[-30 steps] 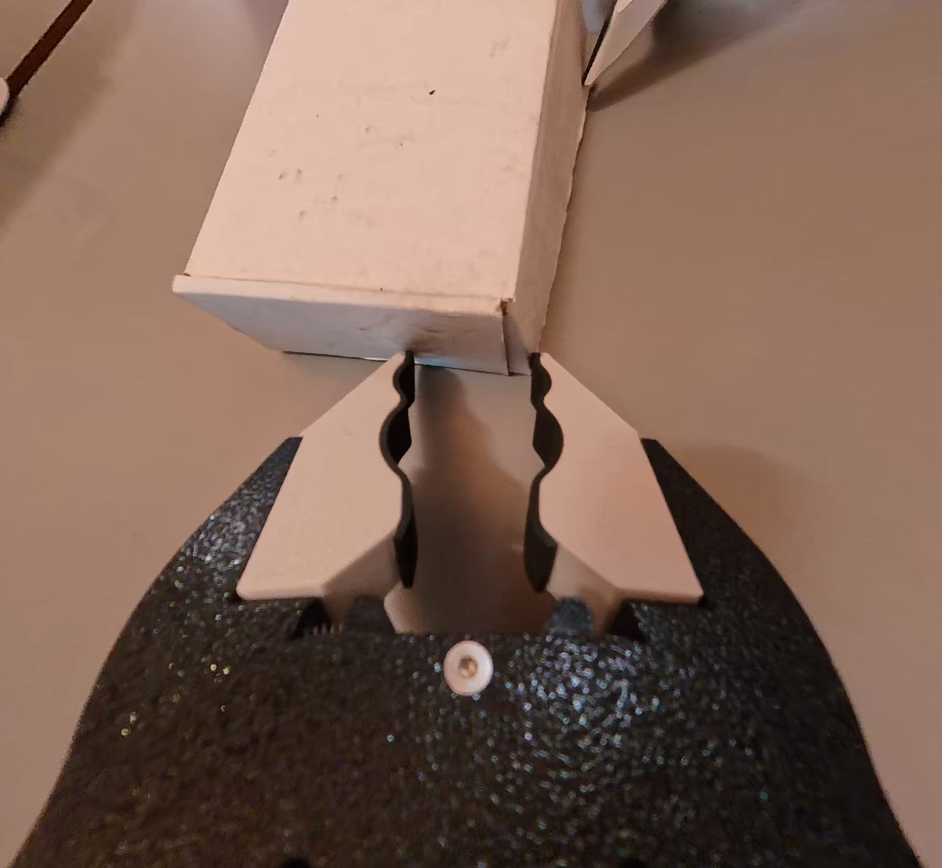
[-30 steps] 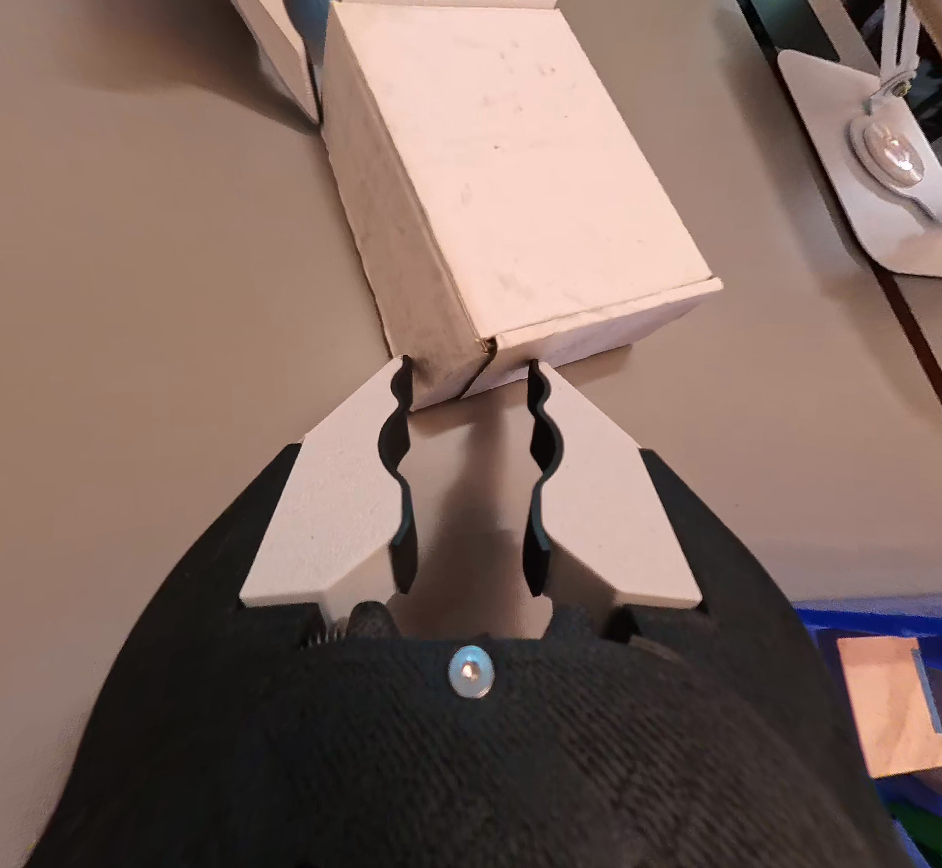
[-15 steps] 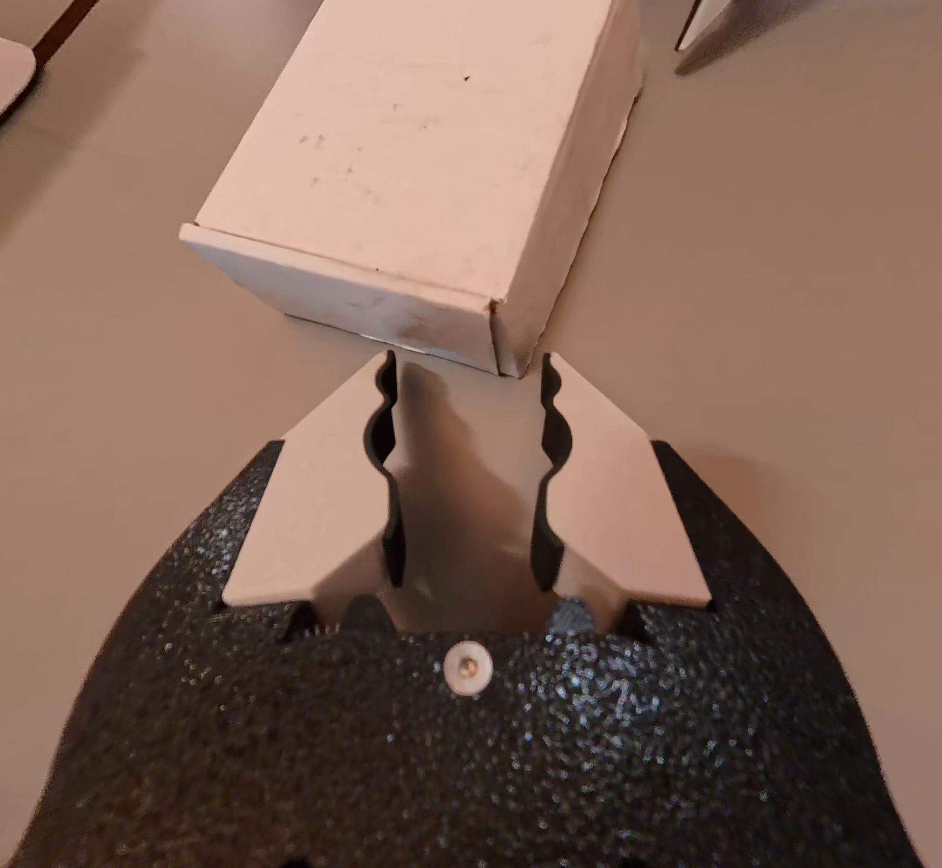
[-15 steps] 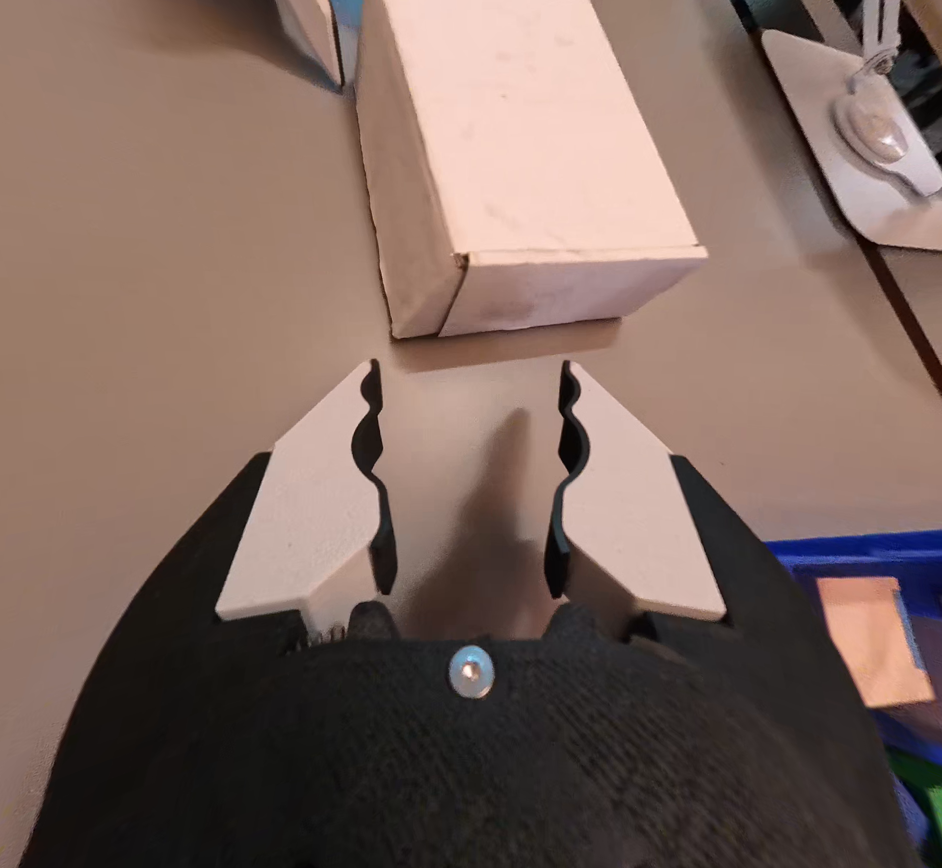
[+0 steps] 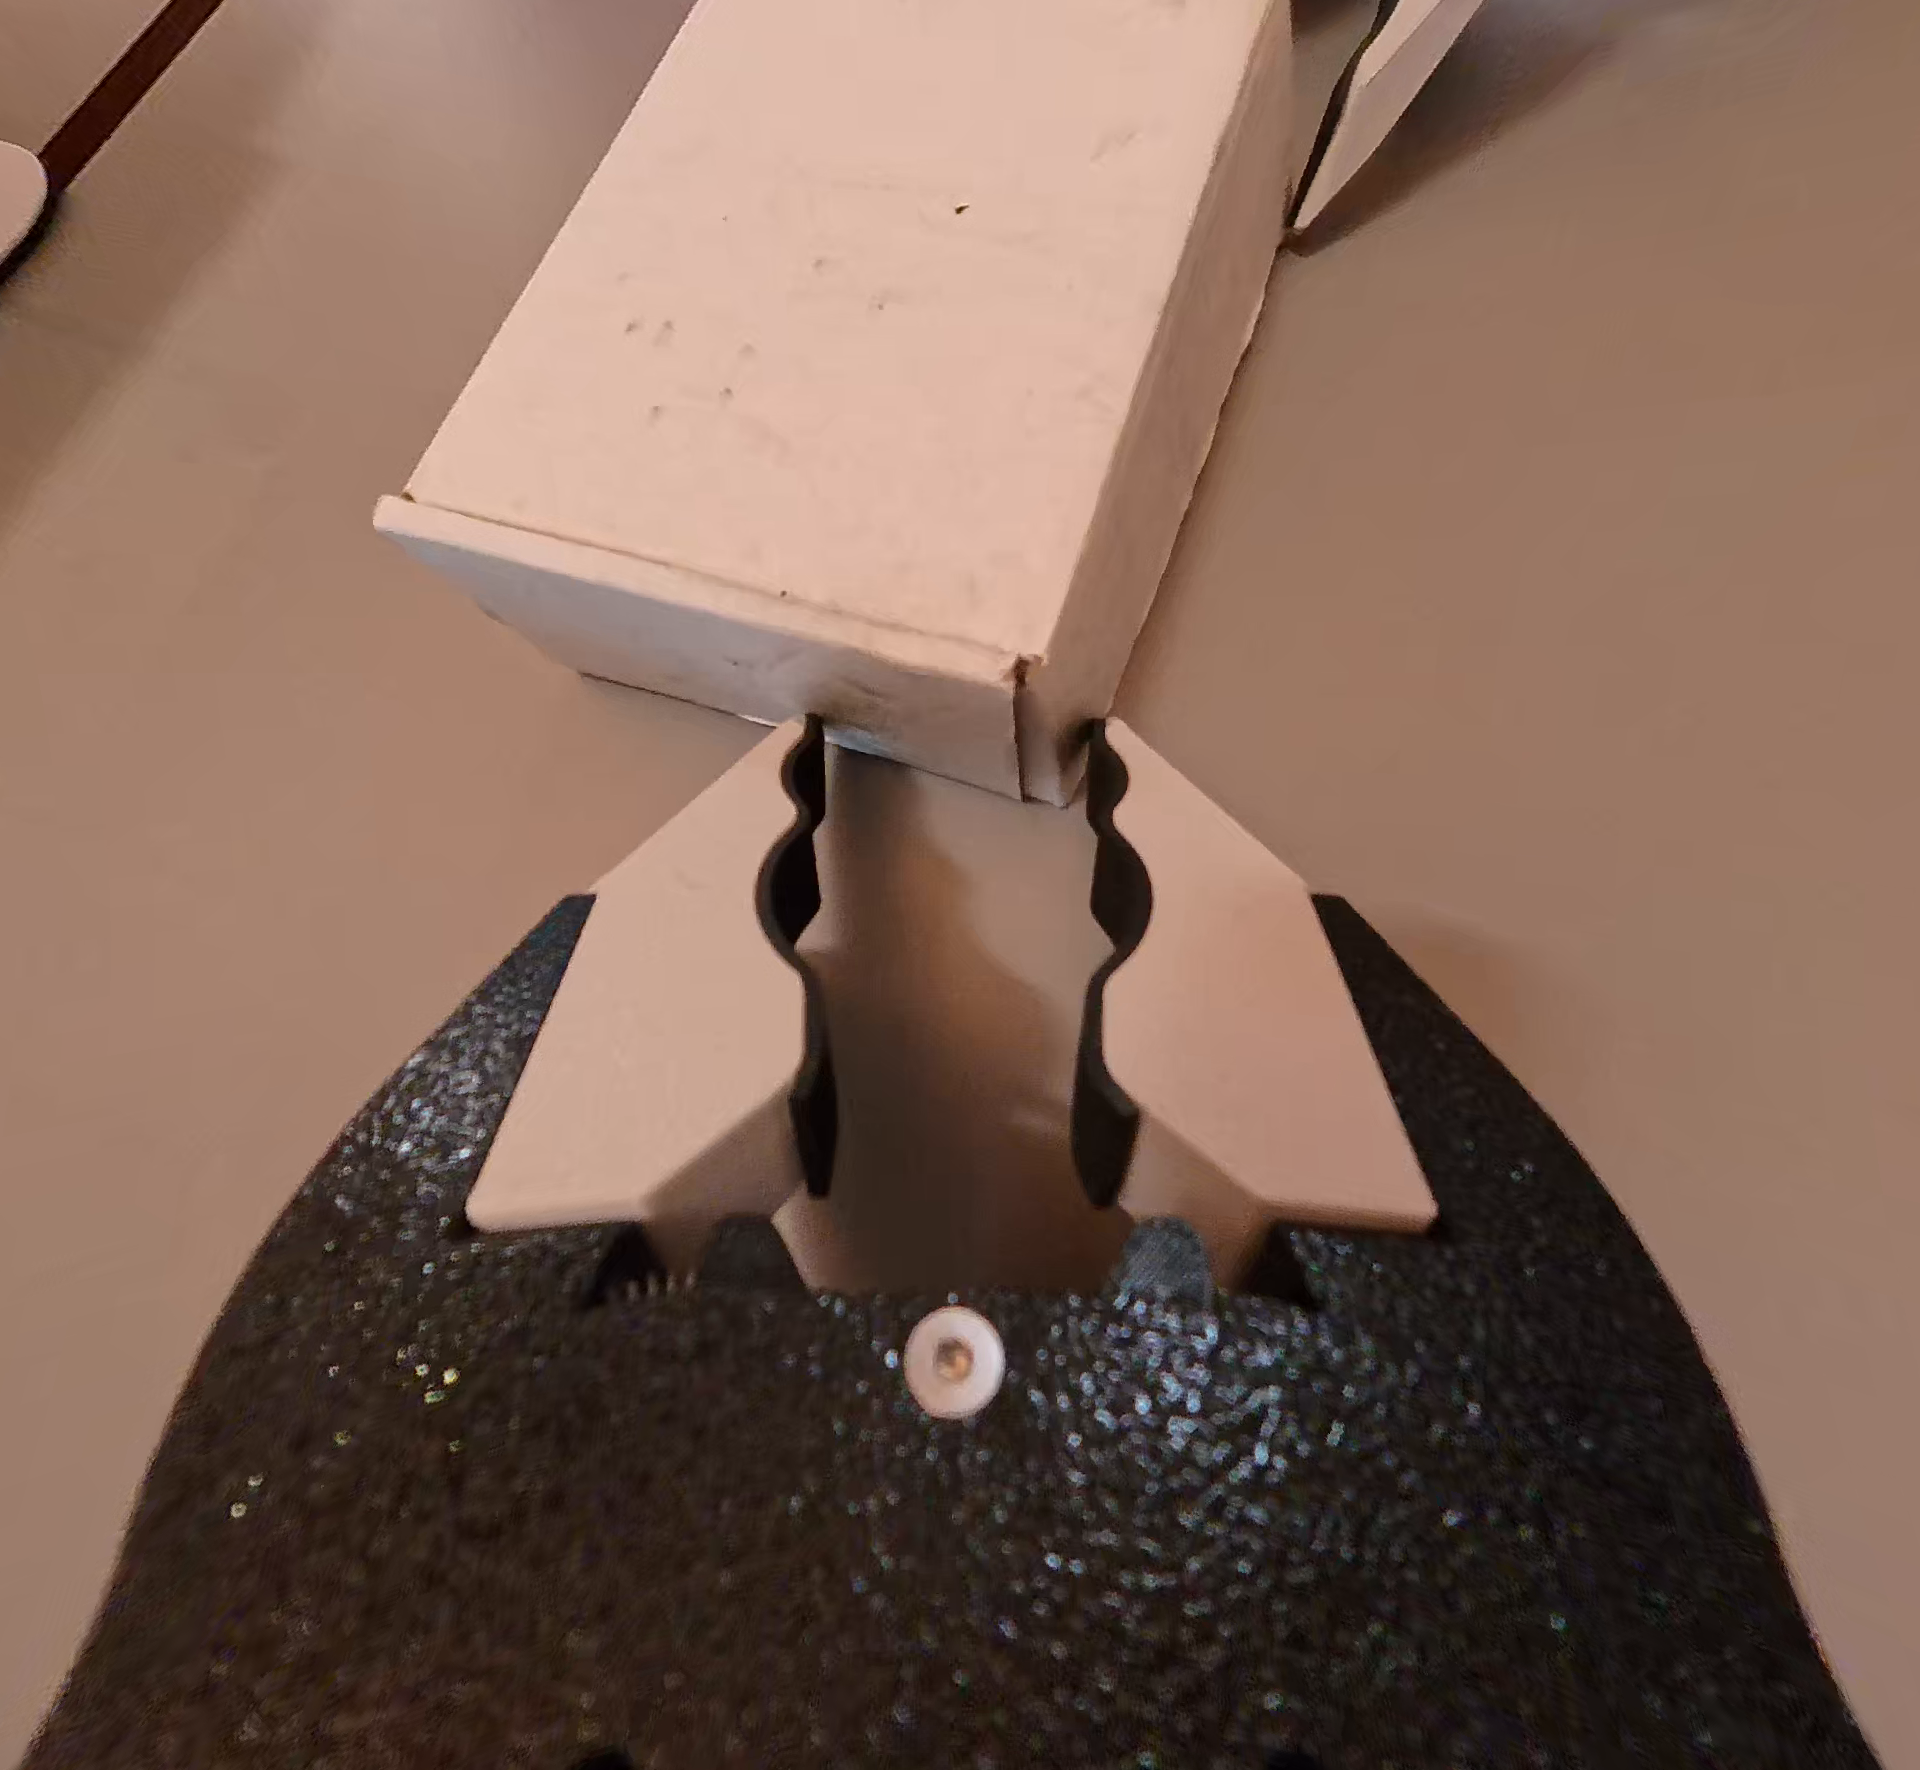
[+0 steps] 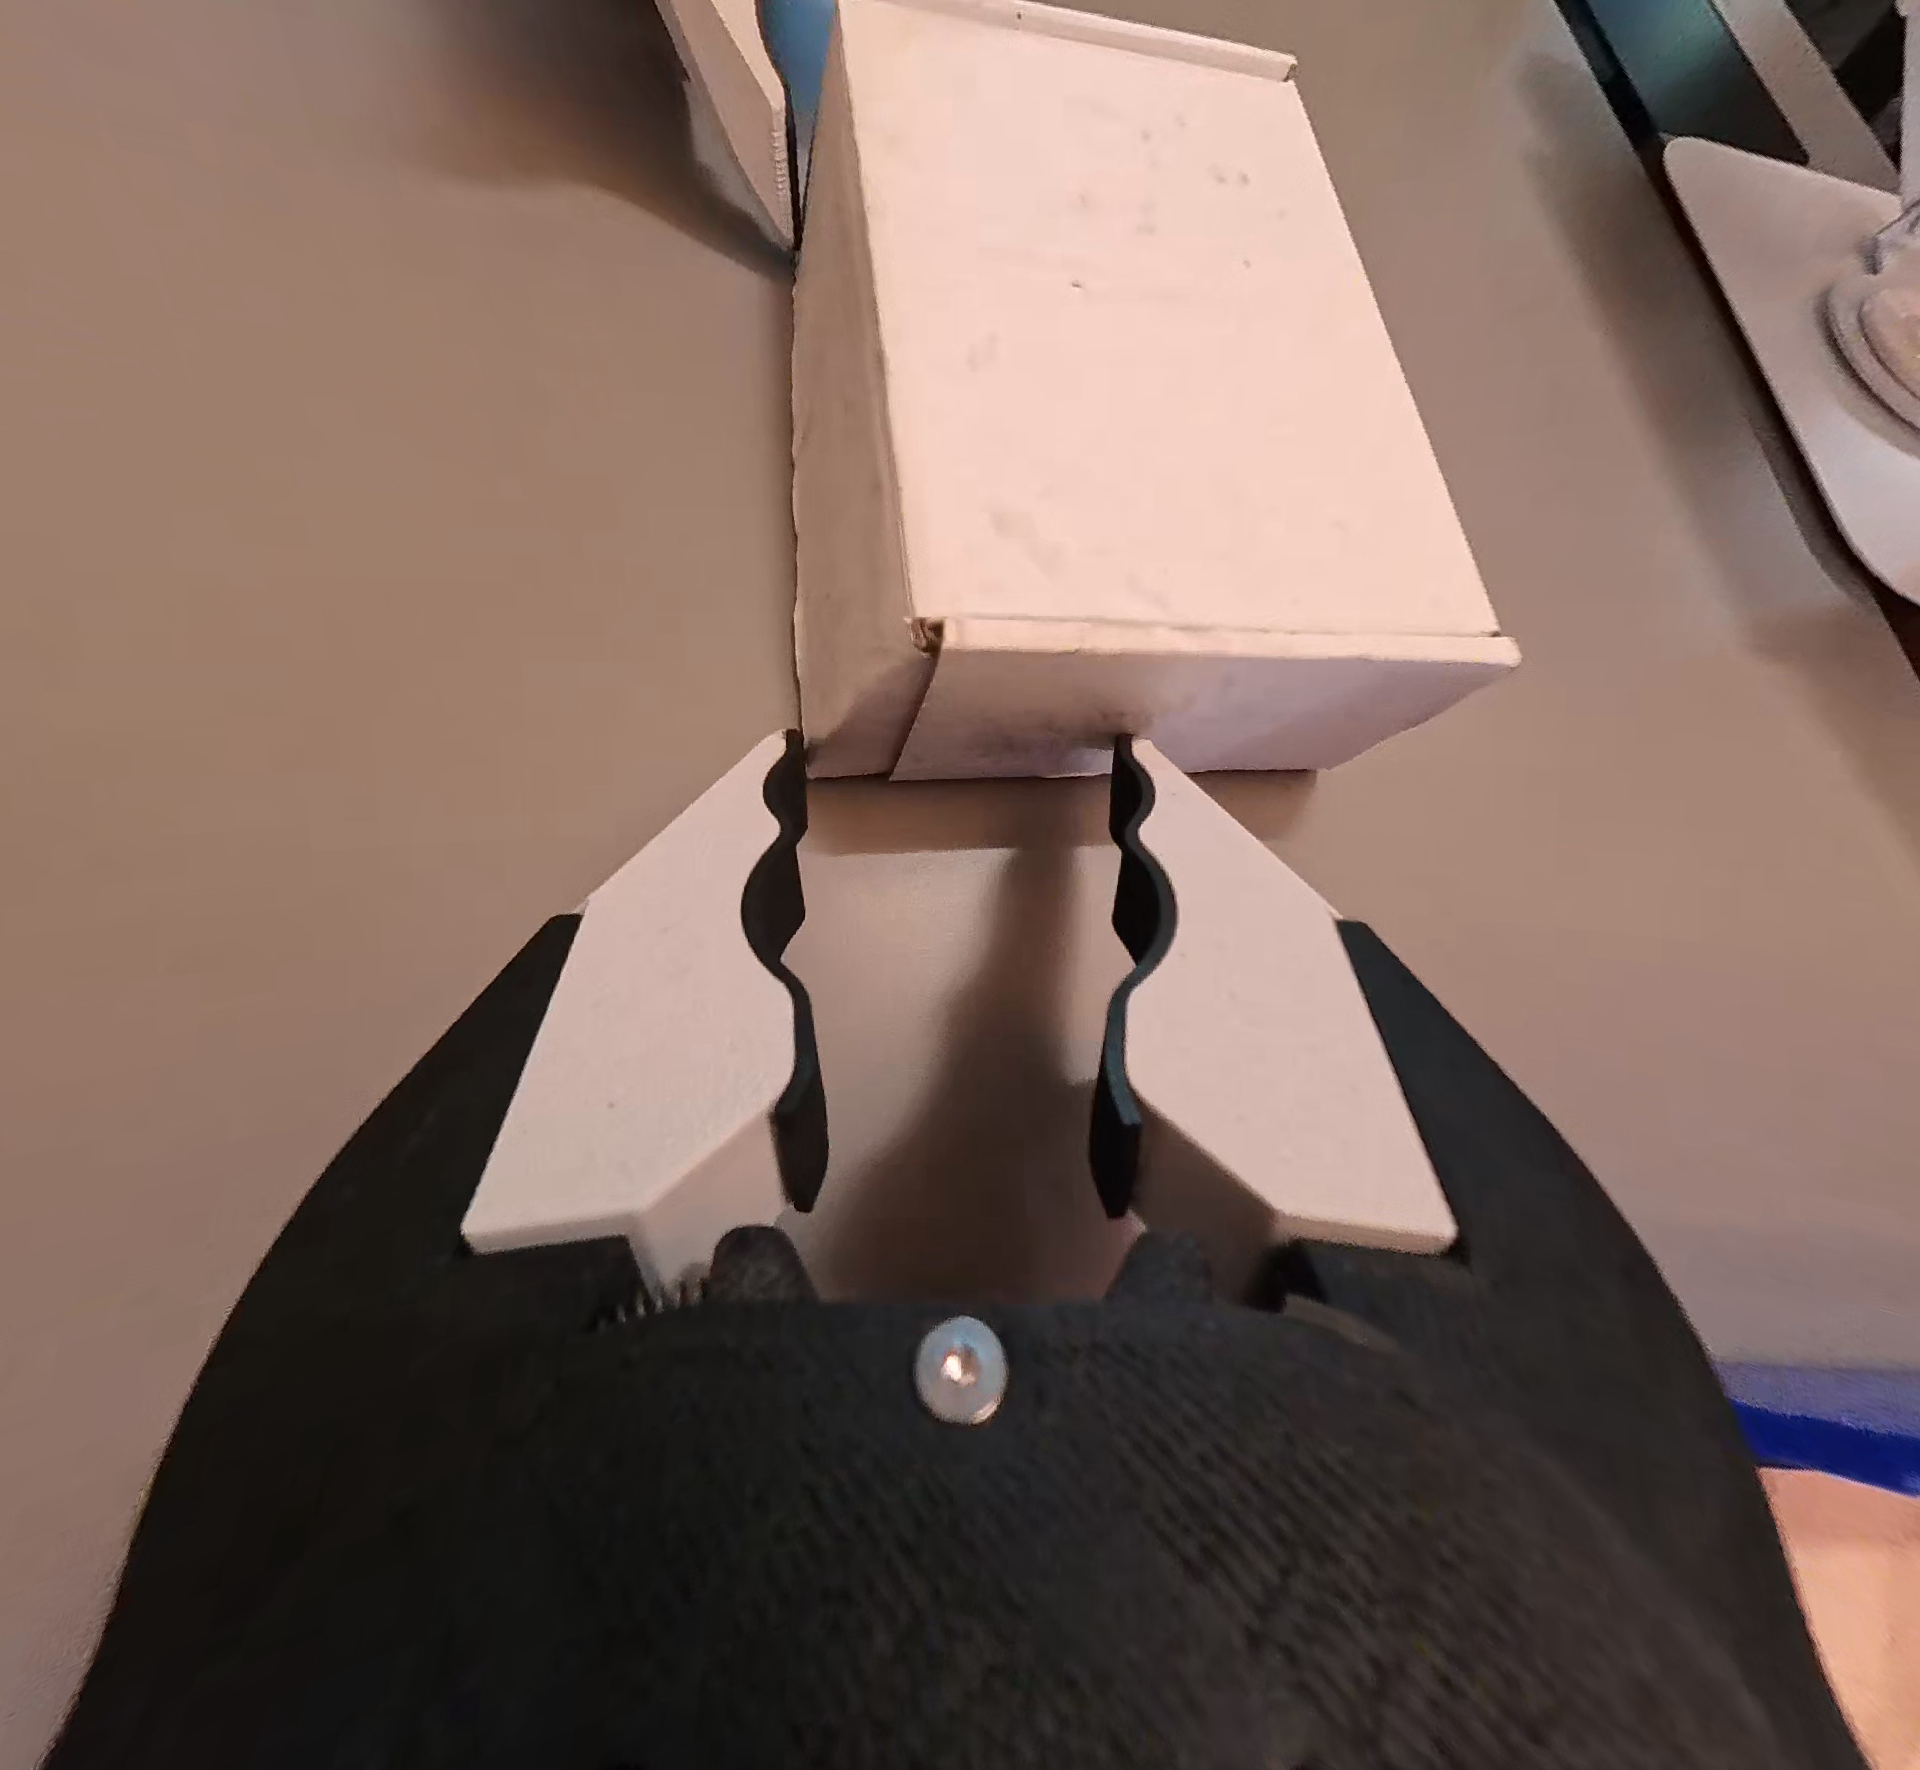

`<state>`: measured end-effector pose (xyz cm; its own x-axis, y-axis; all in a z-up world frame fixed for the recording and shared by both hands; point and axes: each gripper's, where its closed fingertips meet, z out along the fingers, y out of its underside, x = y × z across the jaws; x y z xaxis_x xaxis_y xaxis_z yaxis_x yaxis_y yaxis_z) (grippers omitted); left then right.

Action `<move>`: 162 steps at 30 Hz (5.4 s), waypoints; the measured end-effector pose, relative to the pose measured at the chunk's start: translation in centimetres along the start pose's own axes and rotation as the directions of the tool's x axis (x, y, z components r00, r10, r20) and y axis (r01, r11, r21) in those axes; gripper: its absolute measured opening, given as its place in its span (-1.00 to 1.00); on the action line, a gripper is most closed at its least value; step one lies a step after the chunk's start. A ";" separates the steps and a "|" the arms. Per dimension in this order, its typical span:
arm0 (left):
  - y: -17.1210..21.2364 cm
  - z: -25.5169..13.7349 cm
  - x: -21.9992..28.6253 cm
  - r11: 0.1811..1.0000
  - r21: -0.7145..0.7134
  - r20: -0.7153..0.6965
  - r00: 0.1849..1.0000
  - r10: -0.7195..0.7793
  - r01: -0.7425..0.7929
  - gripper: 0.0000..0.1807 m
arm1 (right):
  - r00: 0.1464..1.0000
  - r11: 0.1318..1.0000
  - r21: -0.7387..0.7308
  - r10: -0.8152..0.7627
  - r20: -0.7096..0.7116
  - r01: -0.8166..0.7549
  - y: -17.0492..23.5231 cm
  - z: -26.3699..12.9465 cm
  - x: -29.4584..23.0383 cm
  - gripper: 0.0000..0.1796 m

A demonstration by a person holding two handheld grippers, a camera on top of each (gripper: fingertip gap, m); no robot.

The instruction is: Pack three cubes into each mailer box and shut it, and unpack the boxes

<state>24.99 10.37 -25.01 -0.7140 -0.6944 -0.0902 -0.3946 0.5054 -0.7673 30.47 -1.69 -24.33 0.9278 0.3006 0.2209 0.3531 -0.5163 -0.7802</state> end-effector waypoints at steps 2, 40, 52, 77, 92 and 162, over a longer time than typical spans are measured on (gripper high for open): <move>0.0 0.0 0.0 1.000 0.001 -0.002 1.000 0.001 -0.001 -0.48 | 1.000 1.000 -0.006 0.007 -0.011 -0.007 0.0 0.1 0.2 -0.36; 0.4 -3.6 -0.5 0.994 0.104 0.237 0.971 -0.040 0.016 -0.19 | 0.933 0.994 -0.074 -0.104 -0.344 0.083 -8.8 -3.2 3.7 0.29; 0.7 -6.0 0.9 0.982 0.187 0.213 0.974 -0.078 0.038 -0.17 | 0.979 0.871 -0.458 -0.114 0.167 0.179 -7.1 6.7 3.7 0.36; 0.9 -5.4 1.5 0.990 0.138 0.234 0.972 0.002 -0.035 -0.28 | 0.942 0.686 -0.717 -0.309 -0.134 0.123 -4.6 -17.5 18.1 0.36; 1.6 -4.6 1.9 0.996 0.085 0.170 0.985 -0.018 0.004 -0.33 | 0.974 0.689 -0.725 -0.165 -0.155 0.001 8.8 -18.4 27.8 0.37; -19.3 13.2 -5.9 0.906 0.341 0.566 0.715 -0.412 0.251 -0.99 | -0.037 0.775 0.428 0.466 -0.884 -0.465 9.4 -31.0 -5.7 0.01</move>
<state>44.48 -2.08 -18.06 -0.0207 -0.9940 -0.1078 -0.3395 0.1084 -0.9344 32.18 -33.10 -14.77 0.2365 -0.9607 0.1453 -0.2096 -0.1965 -0.9578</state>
